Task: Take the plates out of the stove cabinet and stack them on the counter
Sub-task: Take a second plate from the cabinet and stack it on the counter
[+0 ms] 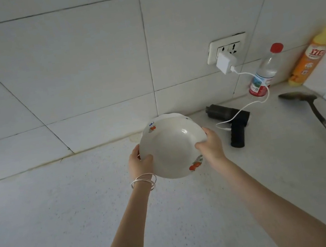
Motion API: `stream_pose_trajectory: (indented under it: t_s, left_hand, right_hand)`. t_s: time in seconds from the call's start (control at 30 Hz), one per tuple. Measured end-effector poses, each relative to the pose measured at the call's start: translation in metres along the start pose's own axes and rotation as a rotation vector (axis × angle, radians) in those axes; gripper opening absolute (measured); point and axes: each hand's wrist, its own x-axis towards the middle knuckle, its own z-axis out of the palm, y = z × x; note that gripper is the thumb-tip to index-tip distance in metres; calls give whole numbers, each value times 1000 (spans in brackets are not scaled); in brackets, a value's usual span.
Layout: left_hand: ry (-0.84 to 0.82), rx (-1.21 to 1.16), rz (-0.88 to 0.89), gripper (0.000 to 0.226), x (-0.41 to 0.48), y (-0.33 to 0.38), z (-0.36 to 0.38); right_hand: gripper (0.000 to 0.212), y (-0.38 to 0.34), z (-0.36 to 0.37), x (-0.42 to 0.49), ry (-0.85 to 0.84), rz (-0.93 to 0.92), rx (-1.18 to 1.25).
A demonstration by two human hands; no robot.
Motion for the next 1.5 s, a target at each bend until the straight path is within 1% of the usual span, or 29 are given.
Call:
stream_pose_trajectory:
  t_s: [0.17, 0.2, 0.3, 0.4, 0.47, 0.6, 0.7, 0.77, 0.83, 0.9, 1.07, 1.13, 1.2, 1.3, 1.37, 1.5]
  left_hand:
    - [38, 139, -19, 68, 21, -7, 10]
    - [45, 149, -19, 67, 25, -6, 11]
    - [51, 149, -7, 53, 36, -10, 17]
    - [30, 108, -26, 54, 42, -18, 21]
    - [23, 89, -30, 55, 44, -20, 25]
    - [51, 74, -4, 55, 46, -24, 31]
    - [23, 159, 4, 56, 43, -21, 26]
    - [-33, 271, 60, 57, 40, -18, 17]
    - [-83, 399, 136, 59, 31, -10, 4]
    - [-95, 536, 249, 61, 16, 0, -15]
    - [2, 812, 617, 71, -46, 40, -65]
    - [47, 875, 747, 66, -76, 55, -82]
    - [94, 890, 839, 60, -110, 67, -99]
    - [150, 908, 895, 54, -159, 74, -123]
    - [163, 926, 886, 53, -189, 71, -138]
    - [148, 993, 840, 51, -253, 48, -160]
  right_hand:
    - [28, 8, 12, 28, 4, 43, -3]
    - [29, 10, 13, 34, 7, 48, 0]
    - [36, 12, 17, 45, 3, 19, -21]
    - [47, 17, 21, 52, 9, -27, -81]
    - [54, 22, 24, 56, 16, -24, -133]
    - [58, 27, 28, 57, 15, -22, -173]
    - [60, 23, 25, 56, -19, -18, -240]
    - [62, 17, 18, 52, -60, -48, -307]
    - [62, 8, 8, 38, -80, -114, -365]
    - [62, -2, -6, 17, -82, -219, -422]
    - [59, -41, -42, -55, -79, -513, -575]
    - [59, -53, -53, -88, -36, -668, -689]
    - [56, -61, -63, -119, -6, -798, -788]
    - [54, -67, -76, -166, -6, -885, -870]
    - [53, -64, -83, -194, -10, -907, -901]
    - [56, -43, -94, -249, -76, -946, -886]
